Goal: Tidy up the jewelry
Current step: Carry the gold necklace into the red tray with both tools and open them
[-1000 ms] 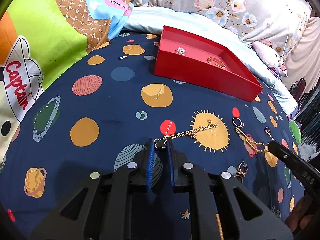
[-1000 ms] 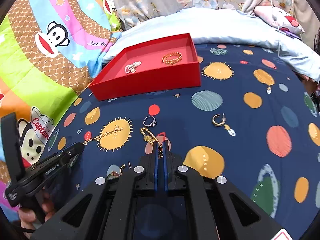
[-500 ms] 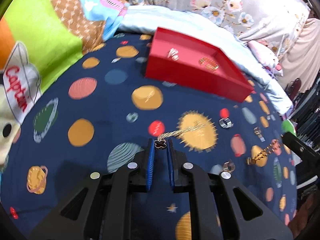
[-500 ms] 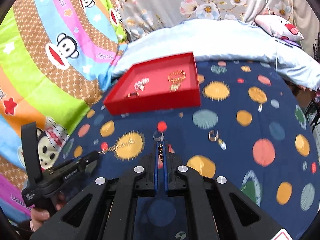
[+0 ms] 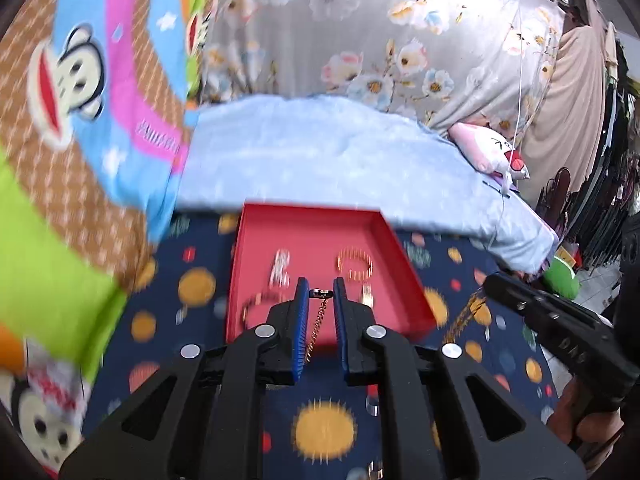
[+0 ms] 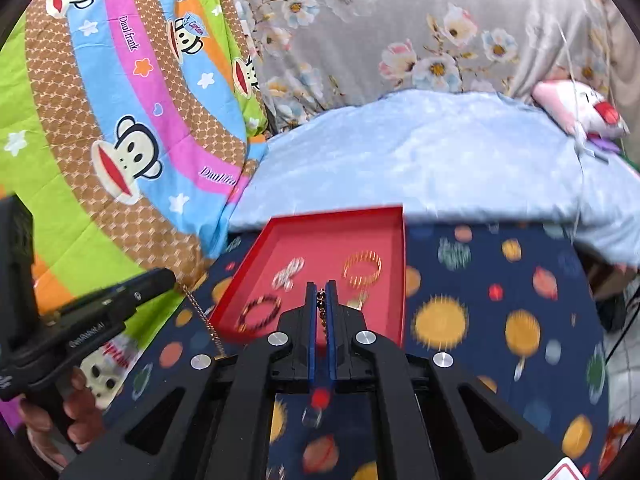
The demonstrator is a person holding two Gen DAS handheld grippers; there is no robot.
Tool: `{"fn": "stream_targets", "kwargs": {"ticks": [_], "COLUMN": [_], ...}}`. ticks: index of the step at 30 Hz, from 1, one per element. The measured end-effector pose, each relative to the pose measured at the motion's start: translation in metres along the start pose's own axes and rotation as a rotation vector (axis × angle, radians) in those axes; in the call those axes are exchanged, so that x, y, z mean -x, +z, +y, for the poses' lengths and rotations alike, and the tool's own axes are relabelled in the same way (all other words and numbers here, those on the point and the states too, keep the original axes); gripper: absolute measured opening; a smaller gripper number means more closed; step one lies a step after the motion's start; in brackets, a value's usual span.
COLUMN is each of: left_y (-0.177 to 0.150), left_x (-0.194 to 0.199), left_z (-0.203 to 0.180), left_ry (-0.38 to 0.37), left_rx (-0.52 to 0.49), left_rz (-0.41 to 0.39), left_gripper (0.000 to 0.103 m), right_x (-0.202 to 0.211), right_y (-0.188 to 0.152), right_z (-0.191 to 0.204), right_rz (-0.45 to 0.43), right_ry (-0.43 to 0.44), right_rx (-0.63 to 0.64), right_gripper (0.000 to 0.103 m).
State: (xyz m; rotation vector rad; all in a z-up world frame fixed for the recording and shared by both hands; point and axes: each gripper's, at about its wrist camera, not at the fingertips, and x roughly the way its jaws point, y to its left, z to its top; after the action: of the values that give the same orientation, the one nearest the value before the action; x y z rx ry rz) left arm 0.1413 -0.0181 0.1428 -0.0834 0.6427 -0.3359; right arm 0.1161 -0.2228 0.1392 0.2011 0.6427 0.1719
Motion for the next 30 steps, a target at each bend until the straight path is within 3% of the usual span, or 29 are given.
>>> {"fn": "stream_targets", "kwargs": {"ticks": [5, 10, 17, 23, 26, 30], "left_y": [0.037, 0.054, 0.047, 0.038, 0.036, 0.036], "left_x": [-0.035, -0.081, -0.132, -0.149, -0.147, -0.137], "left_z": [-0.007, -0.003, 0.005, 0.009, 0.012, 0.017], "left_ry": [-0.016, -0.019, 0.007, 0.020, 0.040, 0.065], "left_rx": [0.000, 0.024, 0.032, 0.032, 0.041, 0.045], "left_rz": [-0.019, 0.009, 0.070, 0.091, 0.076, 0.049], "left_gripper": [0.012, 0.012, 0.012, 0.013, 0.042, 0.054], "right_x": [-0.038, -0.078, -0.124, -0.144, -0.145, -0.136], "right_y": [0.036, 0.045, 0.030, 0.021, 0.018, 0.015], "right_z": [-0.005, -0.021, -0.031, -0.037, -0.038, -0.041], "right_rz": [-0.010, 0.027, 0.100, 0.130, 0.117, 0.097], "right_ry": [-0.021, -0.024, -0.061, -0.078, -0.100, -0.102], "right_rx": [0.022, 0.001, 0.013, 0.013, 0.017, 0.001], "right_gripper": [0.004, 0.004, 0.004, 0.004, 0.013, 0.023]}}
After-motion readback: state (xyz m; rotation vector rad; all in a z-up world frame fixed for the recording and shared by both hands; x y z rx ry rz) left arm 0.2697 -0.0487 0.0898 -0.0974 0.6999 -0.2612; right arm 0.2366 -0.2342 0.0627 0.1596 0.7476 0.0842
